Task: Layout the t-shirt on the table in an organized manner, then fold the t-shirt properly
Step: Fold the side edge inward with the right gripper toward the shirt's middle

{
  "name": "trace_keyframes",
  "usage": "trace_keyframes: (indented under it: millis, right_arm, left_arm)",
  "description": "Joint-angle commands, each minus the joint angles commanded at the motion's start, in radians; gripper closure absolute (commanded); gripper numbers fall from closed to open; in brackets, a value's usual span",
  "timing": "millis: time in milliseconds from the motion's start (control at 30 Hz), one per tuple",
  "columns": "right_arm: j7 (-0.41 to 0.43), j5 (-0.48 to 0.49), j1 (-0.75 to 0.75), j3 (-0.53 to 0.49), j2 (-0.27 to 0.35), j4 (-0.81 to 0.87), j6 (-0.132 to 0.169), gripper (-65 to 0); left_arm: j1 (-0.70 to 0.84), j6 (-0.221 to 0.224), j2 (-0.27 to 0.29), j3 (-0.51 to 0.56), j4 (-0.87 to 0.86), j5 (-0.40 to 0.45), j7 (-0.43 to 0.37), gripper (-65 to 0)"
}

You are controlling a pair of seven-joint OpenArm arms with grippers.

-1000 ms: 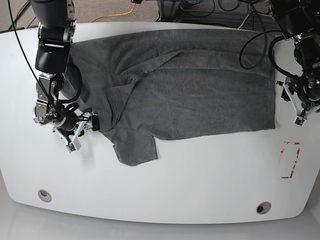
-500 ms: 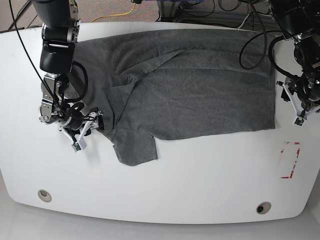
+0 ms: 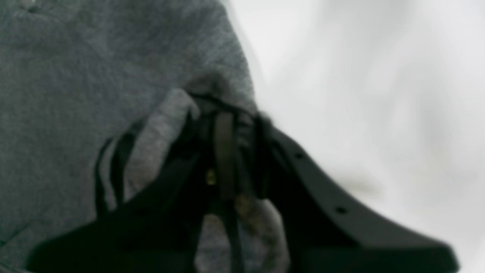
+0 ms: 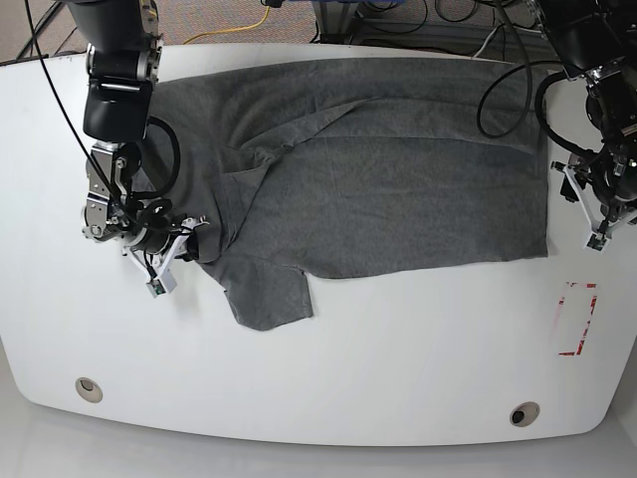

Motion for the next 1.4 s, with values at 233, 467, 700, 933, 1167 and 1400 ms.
trace_keyframes:
  millis: [233, 467, 700, 933, 1167, 1400]
  right_arm:
    - [-0.178, 0.005, -0.031, 0.002, 0.003, 0.239, 0.000, 0.0]
    - [-0.351, 0.000, -0.140, 0.002, -0.034, 0.582, 0.000, 0.0]
    - [-0.390, 0.002, -0.293, 0.002, -0.046, 0.778, 0.000, 0.0]
    - [-0.387, 0.002, -0.356, 0.002, -0.046, 0.784, 0.000, 0.0]
    - [-0.387, 0.002, -0.396, 0.002, -0.046, 0.786, 0.000, -0.2]
    - [-0.390, 0.006, -0.408, 0.000, -0.044, 0.795, 0.000, -23.8]
  left_arm:
    - [0.000, 0.000, 0.000, 0.000, 0.000, 0.000, 0.000, -36.0]
    - [0.000, 0.000, -0.002, 0.000, 0.000, 0.000, 0.000, -36.0]
    - [0.000, 0.000, -0.002, 0.000, 0.000, 0.000, 0.000, -36.0]
    - [-0.005, 0.000, -0.002, 0.000, 0.000, 0.000, 0.000, -36.0]
    - [-0.008, 0.000, 0.005, 0.002, 0.000, 0.000, 0.000, -36.0]
    - [-0.008, 0.000, 0.005, 0.002, 0.000, 0.000, 0.000, -36.0]
